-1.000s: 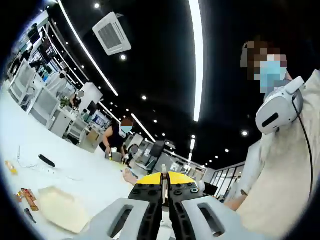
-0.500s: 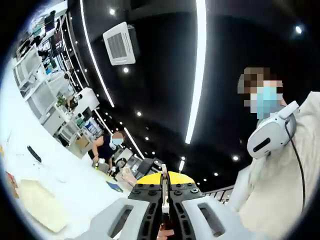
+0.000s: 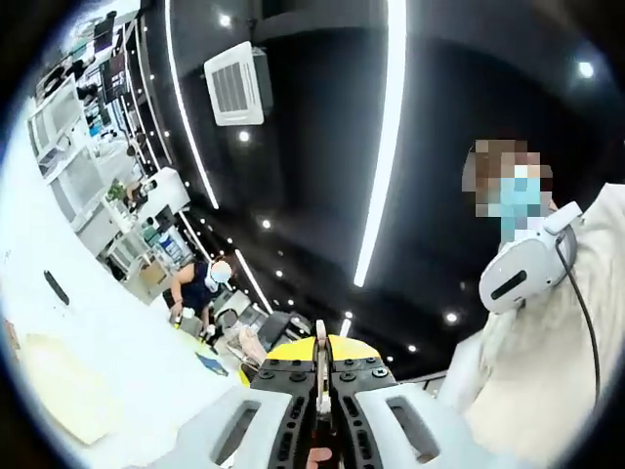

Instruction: Place the target food into the container with the food tongs after gripping and lifting it, then release it inside without dropping or visibly crushing the food.

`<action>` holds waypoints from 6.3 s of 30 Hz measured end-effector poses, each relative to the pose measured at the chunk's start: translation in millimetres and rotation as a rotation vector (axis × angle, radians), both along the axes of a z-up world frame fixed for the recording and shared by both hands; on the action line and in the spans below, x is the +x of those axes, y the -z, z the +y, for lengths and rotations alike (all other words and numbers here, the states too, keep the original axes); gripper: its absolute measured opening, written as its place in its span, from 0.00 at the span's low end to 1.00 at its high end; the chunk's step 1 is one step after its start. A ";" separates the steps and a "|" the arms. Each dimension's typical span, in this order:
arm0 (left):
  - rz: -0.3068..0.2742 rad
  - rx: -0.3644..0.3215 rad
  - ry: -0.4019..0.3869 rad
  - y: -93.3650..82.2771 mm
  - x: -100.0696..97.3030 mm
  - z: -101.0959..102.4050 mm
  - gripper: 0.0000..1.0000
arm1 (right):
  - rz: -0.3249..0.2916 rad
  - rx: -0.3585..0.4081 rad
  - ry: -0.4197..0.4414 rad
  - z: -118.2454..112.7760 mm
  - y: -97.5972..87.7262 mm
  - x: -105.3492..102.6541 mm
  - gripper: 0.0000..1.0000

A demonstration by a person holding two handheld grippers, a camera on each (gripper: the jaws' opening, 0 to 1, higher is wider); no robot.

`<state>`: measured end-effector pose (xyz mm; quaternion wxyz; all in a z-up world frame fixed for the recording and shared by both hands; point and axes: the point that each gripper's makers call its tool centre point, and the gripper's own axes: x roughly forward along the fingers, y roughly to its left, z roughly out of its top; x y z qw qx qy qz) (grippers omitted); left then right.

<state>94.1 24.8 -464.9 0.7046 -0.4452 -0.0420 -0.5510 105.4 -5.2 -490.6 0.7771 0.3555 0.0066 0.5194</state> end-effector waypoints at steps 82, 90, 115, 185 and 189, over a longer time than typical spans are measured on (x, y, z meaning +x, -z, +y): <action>0.041 -0.020 0.122 18.5 -39.0 -12.9 0.00 | 0.041 -0.023 -0.130 13.2 -1.7 -32.8 0.30; 0.025 -0.027 0.175 11.6 -48.0 -14.2 0.00 | 0.042 0.019 -0.134 11.6 -7.4 -38.4 0.27; 0.049 0.145 0.144 43.6 -55.3 37.5 0.02 | 0.106 -0.153 -0.122 63.8 24.6 -50.3 0.26; 0.221 0.856 -0.465 156.9 33.7 143.9 0.32 | 0.019 -0.735 -0.269 118.5 156.4 31.7 0.28; 0.229 0.867 -0.470 157.0 40.8 136.9 0.32 | 0.043 -0.735 -0.271 111.8 162.5 37.0 0.28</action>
